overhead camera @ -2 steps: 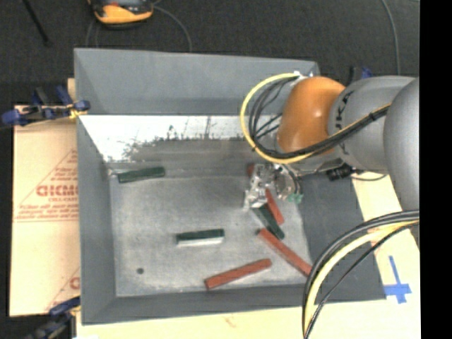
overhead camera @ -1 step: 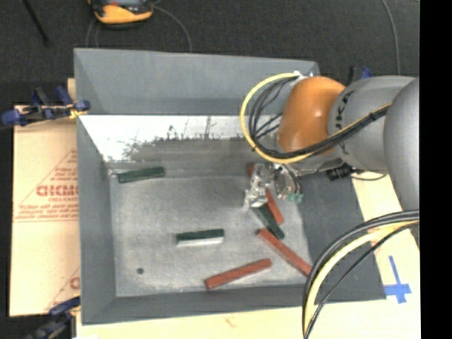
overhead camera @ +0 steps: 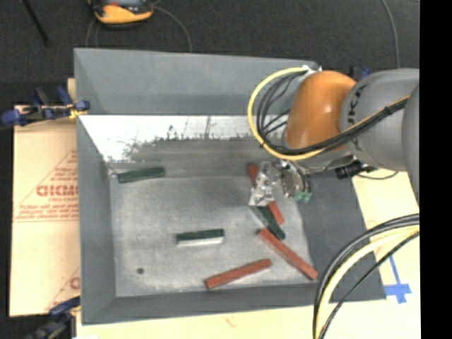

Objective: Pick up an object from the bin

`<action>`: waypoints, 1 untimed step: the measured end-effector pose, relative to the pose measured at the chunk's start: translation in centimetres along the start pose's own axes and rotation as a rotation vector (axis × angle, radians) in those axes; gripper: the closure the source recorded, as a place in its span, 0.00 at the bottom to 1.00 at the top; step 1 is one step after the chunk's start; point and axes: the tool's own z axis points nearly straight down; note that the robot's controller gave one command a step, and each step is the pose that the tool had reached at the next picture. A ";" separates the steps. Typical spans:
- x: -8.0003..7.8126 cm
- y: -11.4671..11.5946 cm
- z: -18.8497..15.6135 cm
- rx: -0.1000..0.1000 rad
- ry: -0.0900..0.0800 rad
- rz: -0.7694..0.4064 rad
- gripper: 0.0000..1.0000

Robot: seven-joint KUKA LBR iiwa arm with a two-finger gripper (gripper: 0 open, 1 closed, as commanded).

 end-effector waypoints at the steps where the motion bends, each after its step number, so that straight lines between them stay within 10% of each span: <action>1: -1.4 -0.3 -4.7 0.001 -0.007 -0.057 0.00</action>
Offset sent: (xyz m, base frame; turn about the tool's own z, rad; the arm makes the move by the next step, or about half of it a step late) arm 0.0000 0.0000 0.0000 0.0000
